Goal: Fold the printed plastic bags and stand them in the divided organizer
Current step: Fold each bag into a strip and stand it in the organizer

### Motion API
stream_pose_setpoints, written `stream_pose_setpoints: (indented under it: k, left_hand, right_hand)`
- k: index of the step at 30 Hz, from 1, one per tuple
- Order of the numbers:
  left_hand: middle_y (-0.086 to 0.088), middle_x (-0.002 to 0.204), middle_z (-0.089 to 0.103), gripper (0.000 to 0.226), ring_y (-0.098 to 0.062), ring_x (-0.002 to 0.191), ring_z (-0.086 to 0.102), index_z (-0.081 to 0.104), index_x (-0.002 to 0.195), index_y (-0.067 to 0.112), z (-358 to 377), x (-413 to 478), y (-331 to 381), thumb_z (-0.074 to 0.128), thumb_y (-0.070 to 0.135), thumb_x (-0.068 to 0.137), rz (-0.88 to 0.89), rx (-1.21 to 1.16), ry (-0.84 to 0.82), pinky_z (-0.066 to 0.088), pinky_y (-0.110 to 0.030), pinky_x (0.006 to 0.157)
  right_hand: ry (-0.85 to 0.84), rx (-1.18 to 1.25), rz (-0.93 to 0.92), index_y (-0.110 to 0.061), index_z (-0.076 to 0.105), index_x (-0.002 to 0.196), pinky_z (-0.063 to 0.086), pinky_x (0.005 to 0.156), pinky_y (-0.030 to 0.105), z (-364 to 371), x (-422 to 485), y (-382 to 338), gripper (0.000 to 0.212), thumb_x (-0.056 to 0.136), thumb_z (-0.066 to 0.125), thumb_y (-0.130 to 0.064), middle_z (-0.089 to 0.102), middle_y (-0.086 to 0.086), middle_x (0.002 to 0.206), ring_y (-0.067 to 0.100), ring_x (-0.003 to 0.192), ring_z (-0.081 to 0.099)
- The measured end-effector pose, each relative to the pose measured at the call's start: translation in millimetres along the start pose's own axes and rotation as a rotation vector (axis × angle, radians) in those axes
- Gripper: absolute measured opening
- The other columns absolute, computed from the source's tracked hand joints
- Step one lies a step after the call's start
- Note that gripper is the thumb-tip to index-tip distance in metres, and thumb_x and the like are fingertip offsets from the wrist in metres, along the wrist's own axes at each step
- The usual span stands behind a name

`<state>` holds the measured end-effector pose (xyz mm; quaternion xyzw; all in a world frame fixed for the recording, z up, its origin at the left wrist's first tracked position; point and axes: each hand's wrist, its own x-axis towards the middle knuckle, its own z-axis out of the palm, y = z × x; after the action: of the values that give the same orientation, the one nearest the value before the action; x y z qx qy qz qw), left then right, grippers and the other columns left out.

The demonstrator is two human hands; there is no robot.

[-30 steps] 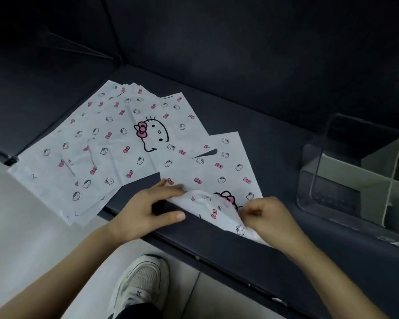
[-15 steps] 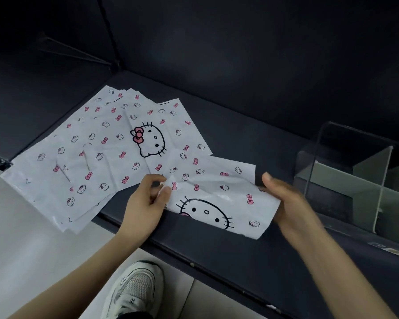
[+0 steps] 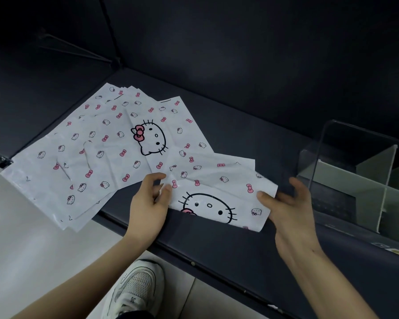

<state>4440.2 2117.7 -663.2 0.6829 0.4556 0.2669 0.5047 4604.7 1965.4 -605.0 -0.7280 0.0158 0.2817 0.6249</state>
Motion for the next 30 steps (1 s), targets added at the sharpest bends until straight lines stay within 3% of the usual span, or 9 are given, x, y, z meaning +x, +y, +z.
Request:
stream_pose_setpoints:
  k: [4,7,9,12,15,18,22,27,30]
  left_hand:
    - [0.009,0.053,0.045,0.015,-0.007,0.056,0.039,0.055,0.107,0.026,0,-2,-2,0.052,0.014,0.097,0.034,0.029,-0.015,0.035,-0.012,0.058]
    - [0.01,0.05,0.045,0.016,-0.008,0.054,0.04,0.053,0.11,0.024,0,-2,-3,0.05,0.014,0.098,0.069,0.066,-0.013,0.034,-0.014,0.056]
    - [0.005,0.051,0.047,0.016,-0.012,0.055,0.038,0.052,0.11,0.024,1,-3,-5,0.049,0.014,0.098,0.086,0.085,0.002,0.033,-0.015,0.056]
    - [0.0,0.054,0.046,0.015,-0.014,0.055,0.037,0.053,0.109,0.025,3,-4,-4,0.05,0.015,0.098,0.097,0.094,0.024,0.033,-0.017,0.055]
    - [-0.008,0.064,0.056,0.016,-0.021,0.061,0.043,0.054,0.112,0.021,3,-4,-4,0.049,0.017,0.098,0.095,0.104,0.018,0.035,-0.014,0.057]
    - [0.004,0.081,0.066,0.016,-0.02,0.071,0.05,0.052,0.111,0.026,1,-5,-3,0.049,0.017,0.099,0.093,0.111,-0.018,0.037,-0.009,0.063]
    - [0.008,0.08,0.062,0.017,-0.019,0.064,0.046,0.057,0.109,0.021,-2,-4,-3,0.052,0.012,0.095,0.085,0.18,-0.039,0.036,-0.011,0.06]
    - [-0.009,0.094,0.06,0.037,-0.029,0.092,0.053,0.068,0.1,0.008,-17,4,-17,0.05,0.03,0.076,0.465,0.719,0.099,0.04,-0.05,0.096]
    - [-0.017,0.114,0.06,0.034,-0.035,0.11,0.053,0.067,0.11,0.008,-14,11,-15,0.05,0.019,0.083,0.706,0.781,-0.013,0.032,-0.053,0.107]
  right_hand:
    - [-0.007,-0.032,-0.184,-0.027,0.034,0.137,0.054,0.077,0.023,8,7,8,0.072,0.084,0.061,0.013,0.064,0.001,0.112,0.005,0.093,0.067]
    - [-0.002,0.009,-0.105,-0.022,0.028,0.144,0.052,0.079,0.023,9,20,15,0.076,0.084,0.065,0.006,0.061,0.001,0.122,0.006,0.098,0.065]
    - [0.021,-0.002,-0.035,-0.013,0.031,0.144,0.049,0.071,0.016,8,22,18,0.072,0.085,0.069,-0.002,0.066,-0.003,0.109,0.001,0.089,0.064]
    - [0.011,-0.026,0.037,0.005,0.052,0.121,0.048,0.051,0.012,5,22,26,0.041,0.085,0.069,-0.003,0.067,-0.005,0.08,0.001,0.065,0.062]
    - [0.08,-0.091,-0.028,-0.006,0.057,0.12,0.049,0.062,0.014,7,24,29,0.037,0.085,0.069,-0.007,0.067,-0.001,0.079,0.006,0.069,0.062]
    - [0.04,-0.25,-0.252,-0.017,0.048,0.13,0.048,0.072,0.012,15,29,26,0.046,0.088,0.066,-0.009,0.066,0.019,0.076,0.012,0.064,0.057]
    - [-0.022,-0.376,-0.323,-0.023,0.043,0.133,0.043,0.064,0.004,24,41,30,0.049,0.09,0.062,-0.008,0.068,-0.007,0.075,0.014,0.074,0.061]
    - [-0.04,-0.443,-0.339,-0.027,0.047,0.128,0.04,0.062,0.002,24,47,30,0.048,0.087,0.066,-0.01,0.065,-0.02,0.08,-0.009,0.066,0.058]
    - [-0.018,-0.461,-0.325,-0.028,0.046,0.128,0.038,0.06,0.0,28,51,28,0.05,0.086,0.069,-0.015,0.064,-0.017,0.077,-0.013,0.063,0.056]
